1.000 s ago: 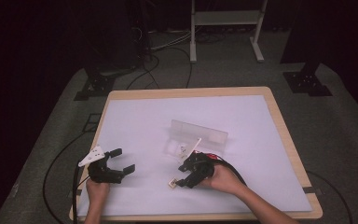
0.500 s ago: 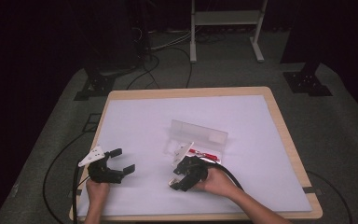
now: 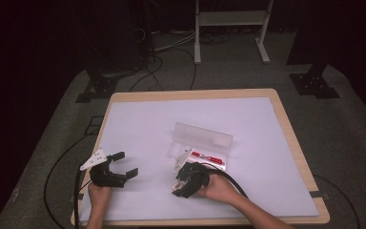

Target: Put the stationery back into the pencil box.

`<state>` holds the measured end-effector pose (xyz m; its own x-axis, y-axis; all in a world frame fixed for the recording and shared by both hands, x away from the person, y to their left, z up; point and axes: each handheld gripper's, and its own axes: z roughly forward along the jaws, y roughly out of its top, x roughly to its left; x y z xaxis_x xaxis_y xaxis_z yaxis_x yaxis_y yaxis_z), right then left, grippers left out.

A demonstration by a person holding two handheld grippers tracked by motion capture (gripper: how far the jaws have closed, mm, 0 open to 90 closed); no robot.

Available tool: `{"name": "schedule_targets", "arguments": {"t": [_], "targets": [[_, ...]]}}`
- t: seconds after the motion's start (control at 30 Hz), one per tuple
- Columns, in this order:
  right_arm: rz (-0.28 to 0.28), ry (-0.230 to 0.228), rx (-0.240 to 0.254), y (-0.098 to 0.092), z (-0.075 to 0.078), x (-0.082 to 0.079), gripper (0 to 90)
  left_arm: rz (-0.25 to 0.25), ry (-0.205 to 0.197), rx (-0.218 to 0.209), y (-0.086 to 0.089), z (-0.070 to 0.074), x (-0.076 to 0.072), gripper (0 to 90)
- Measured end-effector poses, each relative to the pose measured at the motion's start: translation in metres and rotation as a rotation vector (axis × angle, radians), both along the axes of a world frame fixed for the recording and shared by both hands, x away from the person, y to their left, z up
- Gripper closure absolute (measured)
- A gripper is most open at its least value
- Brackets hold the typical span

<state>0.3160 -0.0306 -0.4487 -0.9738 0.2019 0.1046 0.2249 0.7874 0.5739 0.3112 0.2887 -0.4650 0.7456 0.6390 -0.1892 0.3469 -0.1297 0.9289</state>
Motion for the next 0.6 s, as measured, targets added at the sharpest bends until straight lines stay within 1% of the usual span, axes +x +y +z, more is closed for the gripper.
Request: {"name": "schedule_targets", "arguments": {"t": [0.17,0.47,0.53,0.6], "targets": [[-0.001,-0.014,-0.021,0.0023,-0.0031,-0.0014,41.9,0.000,0.000,0.000,0.0001,0.0000,0.0000,0.0],[-0.005,-0.036,-0.035,0.0048,-0.0054,-0.0036,47.1,0.000,0.000,0.000,0.0001,0.0000,0.0000,0.0],[-0.004,-0.046,-0.037,0.0046,-0.0054,-0.0040,51.3,0.000,0.000,0.000,0.0001,0.0000,0.0000,0.0],[-0.003,-0.049,-0.039,0.0045,-0.0053,-0.0040,52.2,-0.001,0.000,-0.001,0.0001,0.0000,0.0000,0.0]]}}
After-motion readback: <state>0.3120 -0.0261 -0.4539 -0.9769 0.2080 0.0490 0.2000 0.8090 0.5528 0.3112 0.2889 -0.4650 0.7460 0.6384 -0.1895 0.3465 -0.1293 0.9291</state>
